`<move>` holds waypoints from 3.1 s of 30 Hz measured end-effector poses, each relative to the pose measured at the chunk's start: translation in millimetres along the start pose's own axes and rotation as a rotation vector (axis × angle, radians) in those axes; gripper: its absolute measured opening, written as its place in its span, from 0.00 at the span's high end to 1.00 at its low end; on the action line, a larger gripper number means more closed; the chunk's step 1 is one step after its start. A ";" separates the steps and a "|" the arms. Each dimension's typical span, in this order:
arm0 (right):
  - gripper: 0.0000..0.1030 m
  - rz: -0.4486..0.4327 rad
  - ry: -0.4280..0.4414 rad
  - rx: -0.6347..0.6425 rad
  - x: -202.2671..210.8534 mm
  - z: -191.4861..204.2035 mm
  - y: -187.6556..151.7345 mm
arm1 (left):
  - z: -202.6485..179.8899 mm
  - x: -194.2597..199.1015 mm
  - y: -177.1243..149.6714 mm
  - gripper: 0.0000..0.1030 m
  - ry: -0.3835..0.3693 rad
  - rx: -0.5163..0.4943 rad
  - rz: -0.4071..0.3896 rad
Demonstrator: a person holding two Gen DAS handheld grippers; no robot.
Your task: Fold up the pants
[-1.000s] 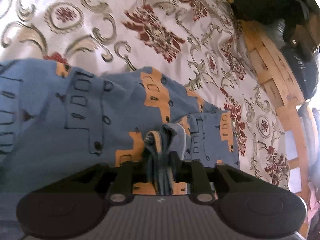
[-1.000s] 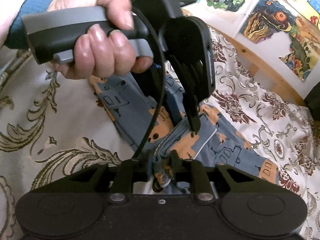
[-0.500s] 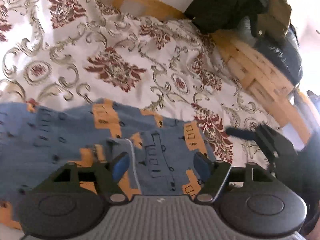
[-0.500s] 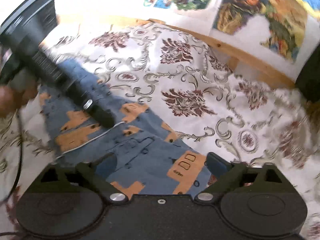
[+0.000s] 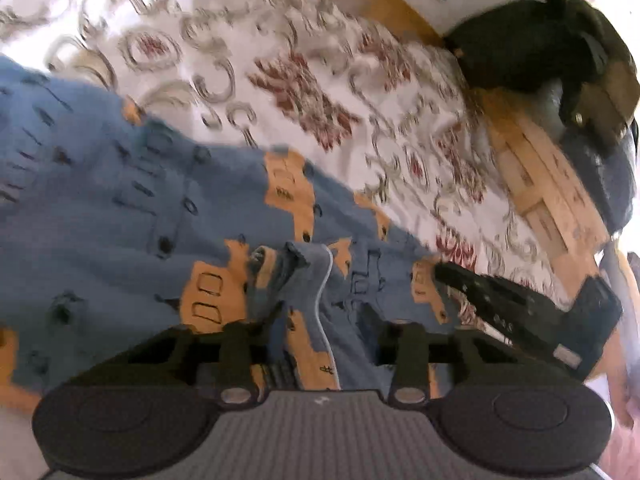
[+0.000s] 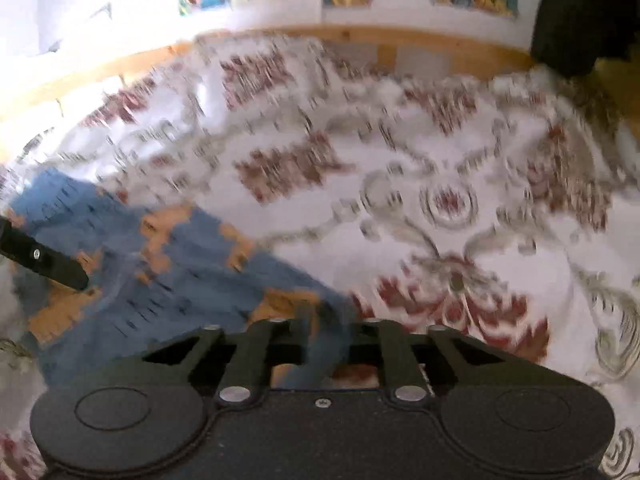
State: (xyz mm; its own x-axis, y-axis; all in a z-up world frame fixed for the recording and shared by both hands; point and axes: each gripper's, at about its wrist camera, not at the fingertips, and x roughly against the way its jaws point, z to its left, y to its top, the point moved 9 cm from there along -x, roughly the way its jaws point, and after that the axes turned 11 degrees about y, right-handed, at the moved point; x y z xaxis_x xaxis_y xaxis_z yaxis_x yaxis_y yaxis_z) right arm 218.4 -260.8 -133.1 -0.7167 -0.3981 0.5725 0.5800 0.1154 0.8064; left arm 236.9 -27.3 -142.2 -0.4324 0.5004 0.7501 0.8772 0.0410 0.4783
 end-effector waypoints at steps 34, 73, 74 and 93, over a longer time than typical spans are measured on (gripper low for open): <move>0.18 0.026 -0.075 0.226 -23.3 167.4 -24.2 | 121.2 115.4 -11.9 0.10 0.454 0.513 -0.266; 0.08 -0.017 -0.060 0.279 -50.2 180.6 -25.4 | 154.5 114.3 4.0 0.46 0.544 0.622 -0.439; 0.08 -0.018 -0.058 0.276 -50.1 180.3 -25.3 | 159.0 114.5 3.3 0.46 0.516 0.657 -0.443; 0.08 -0.019 -0.047 0.266 -53.5 180.1 -27.7 | 142.0 106.0 16.1 0.82 0.584 0.502 -0.429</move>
State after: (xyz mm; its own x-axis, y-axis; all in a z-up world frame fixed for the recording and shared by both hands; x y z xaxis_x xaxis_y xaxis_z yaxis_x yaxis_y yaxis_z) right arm 170.9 -78.8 -159.3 -0.7475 -0.3604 0.5579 0.4486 0.3456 0.8242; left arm 234.9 149.3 -119.8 -0.6625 -0.1615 0.7314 0.5438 0.5677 0.6180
